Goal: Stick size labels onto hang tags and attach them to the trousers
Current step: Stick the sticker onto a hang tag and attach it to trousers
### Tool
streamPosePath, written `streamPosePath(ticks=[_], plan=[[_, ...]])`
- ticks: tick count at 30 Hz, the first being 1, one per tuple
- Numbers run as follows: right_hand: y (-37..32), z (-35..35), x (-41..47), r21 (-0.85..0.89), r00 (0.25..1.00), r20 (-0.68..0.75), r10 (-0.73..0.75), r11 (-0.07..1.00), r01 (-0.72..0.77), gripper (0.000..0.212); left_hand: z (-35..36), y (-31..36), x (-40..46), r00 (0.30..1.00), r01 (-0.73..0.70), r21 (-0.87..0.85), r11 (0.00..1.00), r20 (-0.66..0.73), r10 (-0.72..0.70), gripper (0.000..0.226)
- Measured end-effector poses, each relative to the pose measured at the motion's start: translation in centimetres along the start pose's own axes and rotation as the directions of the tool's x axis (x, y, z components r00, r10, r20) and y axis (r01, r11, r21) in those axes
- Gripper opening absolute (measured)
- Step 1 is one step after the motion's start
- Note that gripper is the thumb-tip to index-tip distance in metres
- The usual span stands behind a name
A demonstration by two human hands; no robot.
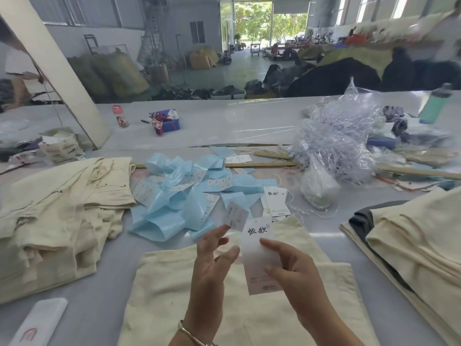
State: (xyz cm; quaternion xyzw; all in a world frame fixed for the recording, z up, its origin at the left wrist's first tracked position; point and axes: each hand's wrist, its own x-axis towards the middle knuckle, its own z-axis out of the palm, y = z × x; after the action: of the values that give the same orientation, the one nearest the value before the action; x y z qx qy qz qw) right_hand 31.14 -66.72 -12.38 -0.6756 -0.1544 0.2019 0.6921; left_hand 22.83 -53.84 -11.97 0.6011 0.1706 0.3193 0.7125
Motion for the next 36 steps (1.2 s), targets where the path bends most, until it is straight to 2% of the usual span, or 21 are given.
streamPosePath(ticks=[2,5,9,18,24,27,30,33,36], plan=[[-0.1,-0.3,-0.4,0.040,1.000,-0.019,0.016,0.999,-0.015,0.059,0.1,0.5,-0.1,0.999,0.039,0.014,0.999,-0.016,-0.039,0.030],[0.0,-0.6,-1.2,0.085,1.000,-0.006,0.019,0.996,-0.019,0.064,0.2,0.6,-0.1,0.994,0.100,0.133,0.986,0.023,-0.104,0.008],[-0.3,-0.6,-2.1,0.085,0.999,0.035,0.017,0.996,-0.019,0.074,0.8,0.5,-0.5,0.989,0.119,0.244,0.962,0.060,-0.137,0.010],[-1.0,-0.5,-2.5,0.043,0.992,0.121,-0.023,0.999,0.018,0.087,1.2,0.6,-0.9,0.994,0.074,0.329,0.941,0.050,-0.096,0.019],[-1.1,-0.1,-2.6,0.072,0.986,0.156,-0.062,0.996,0.051,0.086,1.0,0.5,-0.9,0.998,-0.048,0.499,0.865,0.049,0.027,0.026],[-1.0,0.2,-2.6,0.083,0.986,0.150,-0.069,0.995,0.057,0.084,0.9,0.5,-1.1,0.996,-0.089,0.515,0.853,0.064,0.066,0.030],[-0.9,0.4,-2.5,0.100,0.986,0.143,-0.084,0.993,0.070,0.083,1.1,0.6,-1.6,0.992,-0.123,0.503,0.856,0.079,0.096,0.041],[-1.1,0.2,-2.5,0.112,0.985,0.146,-0.090,0.991,0.074,0.085,1.0,1.2,-1.5,0.991,-0.103,0.466,0.879,0.122,0.051,0.080],[-1.4,0.3,-2.8,0.133,0.983,0.158,-0.095,0.988,0.074,0.090,0.4,1.9,-0.9,0.987,-0.056,0.445,0.894,0.162,-0.019,0.103]])
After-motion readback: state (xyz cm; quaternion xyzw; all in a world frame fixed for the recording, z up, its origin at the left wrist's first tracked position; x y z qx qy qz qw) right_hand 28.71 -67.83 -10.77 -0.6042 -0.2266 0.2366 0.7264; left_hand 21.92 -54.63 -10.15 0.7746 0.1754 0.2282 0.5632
